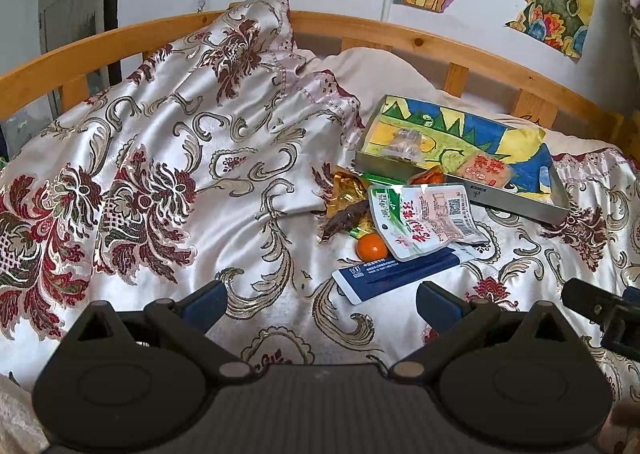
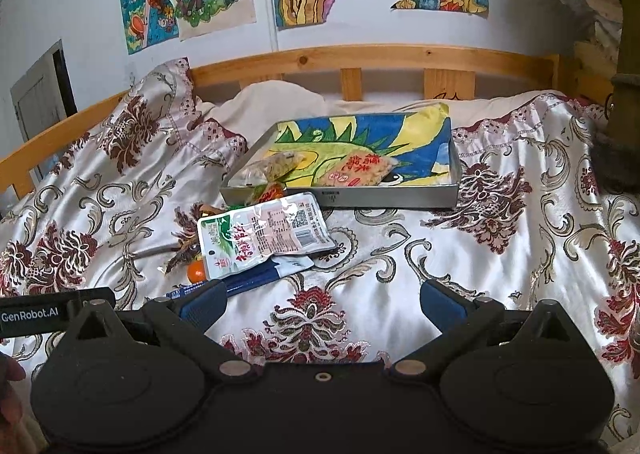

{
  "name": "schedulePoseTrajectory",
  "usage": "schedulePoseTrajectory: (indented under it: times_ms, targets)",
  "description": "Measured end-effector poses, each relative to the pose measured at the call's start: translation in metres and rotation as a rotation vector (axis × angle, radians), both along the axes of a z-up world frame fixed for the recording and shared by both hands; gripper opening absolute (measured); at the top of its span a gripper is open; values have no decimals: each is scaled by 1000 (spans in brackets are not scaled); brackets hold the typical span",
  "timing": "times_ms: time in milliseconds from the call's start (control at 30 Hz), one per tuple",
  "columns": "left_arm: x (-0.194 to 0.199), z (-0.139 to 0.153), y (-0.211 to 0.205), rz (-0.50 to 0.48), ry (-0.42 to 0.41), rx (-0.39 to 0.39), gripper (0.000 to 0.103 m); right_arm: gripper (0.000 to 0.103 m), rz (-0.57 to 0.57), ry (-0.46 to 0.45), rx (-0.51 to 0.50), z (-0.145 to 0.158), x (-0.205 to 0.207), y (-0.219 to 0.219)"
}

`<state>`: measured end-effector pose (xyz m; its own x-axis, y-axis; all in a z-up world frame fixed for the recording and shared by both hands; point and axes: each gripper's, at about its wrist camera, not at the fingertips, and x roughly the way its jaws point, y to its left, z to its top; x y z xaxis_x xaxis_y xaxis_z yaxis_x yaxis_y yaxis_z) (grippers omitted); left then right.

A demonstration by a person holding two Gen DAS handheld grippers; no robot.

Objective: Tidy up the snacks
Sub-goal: 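Move both tools back toward the remaining snacks, then lower the right tool onto the white-green pouch while the left tool approaches the blue stick pack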

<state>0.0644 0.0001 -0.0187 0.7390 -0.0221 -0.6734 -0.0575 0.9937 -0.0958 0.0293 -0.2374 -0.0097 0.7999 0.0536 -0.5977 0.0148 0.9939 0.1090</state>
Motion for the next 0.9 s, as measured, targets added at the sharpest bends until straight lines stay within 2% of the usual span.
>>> schedulePoseTrajectory:
  times_ms: [567,900]
  targets:
    - [19,-3,6,-2,77,-15,102,102,35,65,-16,-8,16,7]
    - [53,0,2,-139,85,43,102,102,95,70,-76,-2,41,6]
